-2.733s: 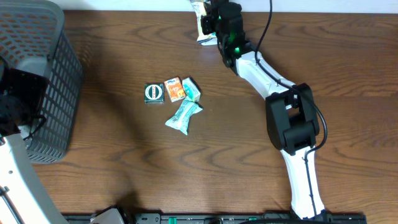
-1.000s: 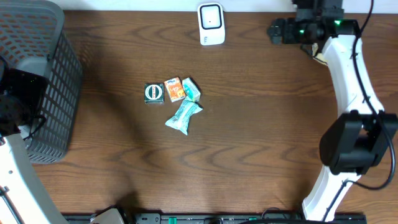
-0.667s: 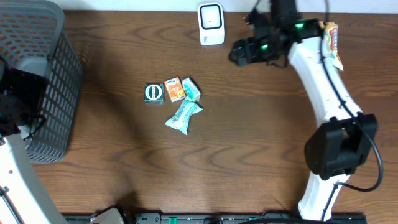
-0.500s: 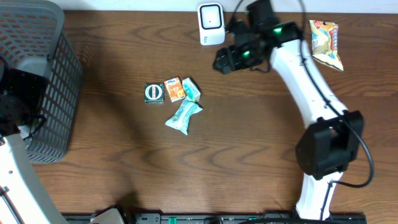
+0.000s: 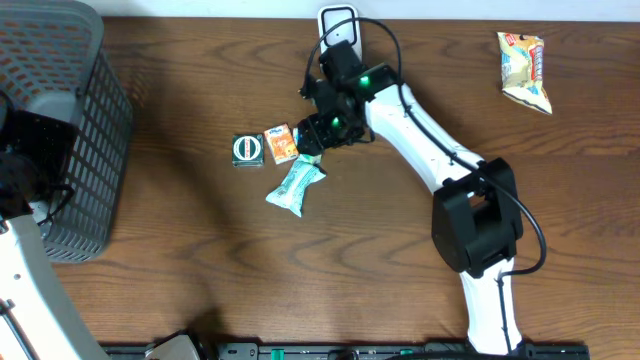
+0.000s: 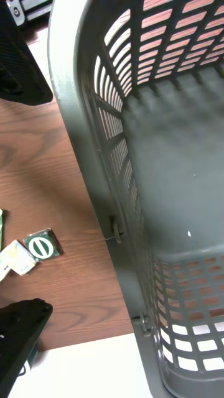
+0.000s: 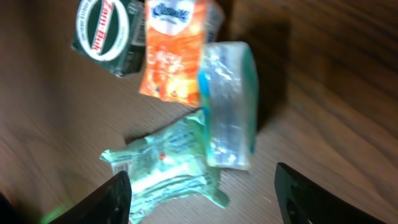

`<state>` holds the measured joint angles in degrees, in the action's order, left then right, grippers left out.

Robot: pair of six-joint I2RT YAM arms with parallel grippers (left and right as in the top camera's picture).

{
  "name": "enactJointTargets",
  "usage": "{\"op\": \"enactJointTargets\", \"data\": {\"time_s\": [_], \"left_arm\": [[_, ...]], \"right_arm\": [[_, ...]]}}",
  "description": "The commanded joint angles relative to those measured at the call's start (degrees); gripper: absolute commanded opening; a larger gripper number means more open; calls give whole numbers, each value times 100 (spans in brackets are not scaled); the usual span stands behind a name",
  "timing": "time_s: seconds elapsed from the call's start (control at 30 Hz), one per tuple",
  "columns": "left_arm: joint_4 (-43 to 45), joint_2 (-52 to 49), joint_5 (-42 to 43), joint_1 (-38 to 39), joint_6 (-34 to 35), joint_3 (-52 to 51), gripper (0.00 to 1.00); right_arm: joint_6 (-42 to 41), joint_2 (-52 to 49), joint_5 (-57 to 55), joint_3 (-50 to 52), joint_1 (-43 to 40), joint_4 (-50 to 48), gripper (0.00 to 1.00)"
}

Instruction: Scan the item barcode

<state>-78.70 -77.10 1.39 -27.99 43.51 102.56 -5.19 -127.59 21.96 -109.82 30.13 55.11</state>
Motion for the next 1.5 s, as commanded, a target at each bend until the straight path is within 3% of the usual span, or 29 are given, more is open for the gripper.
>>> {"op": "enactJointTargets", "data": {"time_s": [0.0,0.2,0.53,0.6,0.67,0.73,0.97,1.17,1.3,1.47], "left_arm": [[-15,-2,-33,-22,11,15,98],[-15,-2,-33,-22,9,15,98],[-15,-2,-33,-22,9,15,98],[-15,-2,-33,-22,9,15,98],[-15,-2,-33,-22,9,15,98],[-15,-2,-33,-22,11,15,98],[-15,-2,-33,-22,9,15,97],[-15,-2,-33,-22,11,15,98],[-15,-2,-33,-22,9,15,97],[-15,-2,-33,-22,9,15,98]], "right_arm": [[-234,-2,-243,11,42,-101,63],[-549,-4,-841,11,48,-256,56],[-549,-452,-831,13,229,-433,60],[-549,-577,-833,13,262,-435,52],[-549,-675,-833,13,264,-426,33],[-549,-721,-855,13,256,-402,21],[-553,-535,-896,7,-28,74,2],[-544,-140,-898,4,-564,1226,2],[-485,-109,-894,7,-929,1803,9],[-481,-120,-898,39,-1241,2164,24]]}}
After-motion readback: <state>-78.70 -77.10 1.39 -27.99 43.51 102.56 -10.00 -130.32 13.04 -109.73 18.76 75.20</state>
